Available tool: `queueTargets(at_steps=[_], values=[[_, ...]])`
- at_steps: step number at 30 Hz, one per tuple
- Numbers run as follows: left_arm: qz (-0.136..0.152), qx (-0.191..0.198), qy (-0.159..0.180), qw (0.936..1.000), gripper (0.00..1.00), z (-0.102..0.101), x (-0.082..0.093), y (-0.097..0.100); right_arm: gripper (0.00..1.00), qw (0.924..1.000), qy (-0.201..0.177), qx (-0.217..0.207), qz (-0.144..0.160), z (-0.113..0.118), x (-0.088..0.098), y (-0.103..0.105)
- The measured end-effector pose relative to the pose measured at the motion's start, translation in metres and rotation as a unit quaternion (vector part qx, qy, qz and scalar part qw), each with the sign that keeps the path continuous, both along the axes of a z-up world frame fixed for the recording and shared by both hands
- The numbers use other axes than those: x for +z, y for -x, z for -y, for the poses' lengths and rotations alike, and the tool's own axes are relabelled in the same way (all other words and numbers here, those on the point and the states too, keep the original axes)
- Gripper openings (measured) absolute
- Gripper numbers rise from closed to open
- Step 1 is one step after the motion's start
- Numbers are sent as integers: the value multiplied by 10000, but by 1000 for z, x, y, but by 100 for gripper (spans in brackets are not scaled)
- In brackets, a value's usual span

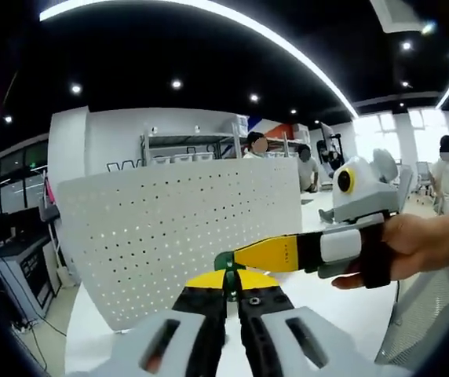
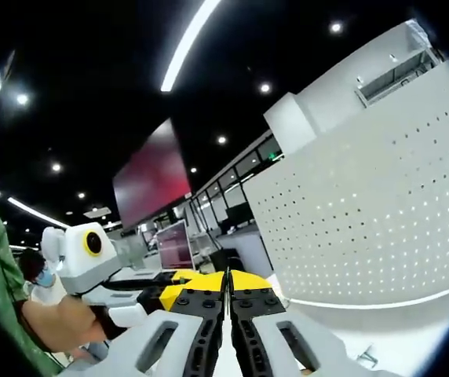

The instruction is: Insert the hook assembly into the mounting plate slot until the hook locks in place.

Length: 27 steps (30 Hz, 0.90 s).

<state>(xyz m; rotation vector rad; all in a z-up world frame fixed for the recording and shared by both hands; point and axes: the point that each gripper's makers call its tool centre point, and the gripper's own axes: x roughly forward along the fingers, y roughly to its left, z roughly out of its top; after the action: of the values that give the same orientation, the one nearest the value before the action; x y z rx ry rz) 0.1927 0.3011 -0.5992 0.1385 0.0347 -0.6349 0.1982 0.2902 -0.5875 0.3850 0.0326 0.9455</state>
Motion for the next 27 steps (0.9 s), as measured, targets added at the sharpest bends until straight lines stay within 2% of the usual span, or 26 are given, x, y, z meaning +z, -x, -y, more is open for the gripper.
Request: queueTargets(at_steps=[15, 23, 27], values=[[55, 17, -36, 10000, 4, -1, -2, -1, 0, 9986, 420, -66, 299, -2, 1, 2], [-31, 66, 125, 9999, 4, -4, -4, -3, 2, 9990, 354, -143, 236, 5, 5, -3], [-41, 111, 181, 9998, 4, -8, -3, -5, 3, 9982, 459, -256, 299, 11, 4, -5]])
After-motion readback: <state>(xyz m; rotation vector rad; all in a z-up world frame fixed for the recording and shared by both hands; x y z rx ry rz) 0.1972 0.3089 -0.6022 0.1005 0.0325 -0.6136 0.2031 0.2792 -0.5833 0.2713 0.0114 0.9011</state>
